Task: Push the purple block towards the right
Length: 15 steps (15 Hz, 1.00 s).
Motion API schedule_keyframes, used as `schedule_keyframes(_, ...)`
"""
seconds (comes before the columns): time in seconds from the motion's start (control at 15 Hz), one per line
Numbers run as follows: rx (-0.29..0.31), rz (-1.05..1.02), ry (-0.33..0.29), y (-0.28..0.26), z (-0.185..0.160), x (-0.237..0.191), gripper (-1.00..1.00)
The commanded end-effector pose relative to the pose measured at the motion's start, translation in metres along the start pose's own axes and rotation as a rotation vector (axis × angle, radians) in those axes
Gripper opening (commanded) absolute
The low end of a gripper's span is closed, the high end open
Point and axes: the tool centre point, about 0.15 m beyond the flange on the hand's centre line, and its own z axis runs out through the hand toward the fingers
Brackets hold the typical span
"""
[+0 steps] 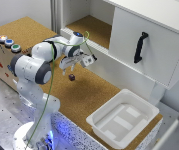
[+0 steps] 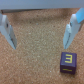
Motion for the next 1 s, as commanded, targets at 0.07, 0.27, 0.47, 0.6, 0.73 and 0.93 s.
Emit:
schedule_keyframes(0.07, 0.048, 0.294, -0.109, -0.017, 0.012, 0.025, 1.00)
schedule_keyframes(0.27, 0.037, 0.516, -0.097, -0.034, 0.015, 0.040, 1.00)
schedule_keyframes(0.47, -0.017, 0.908, -0.124, -0.047, 0.019, 0.049, 1.00)
schedule_keyframes(0.6, -0.004, 1.117, -0.087, -0.049, 0.029, 0.047, 1.00)
schedule_keyframes(0.73, -0.031, 1.288, 0.004, -0.048, 0.037, 0.042, 1.00)
schedule_keyframes(0.93, -0.097, 1.393, 0.108, -0.037, 0.036, 0.042, 1.00)
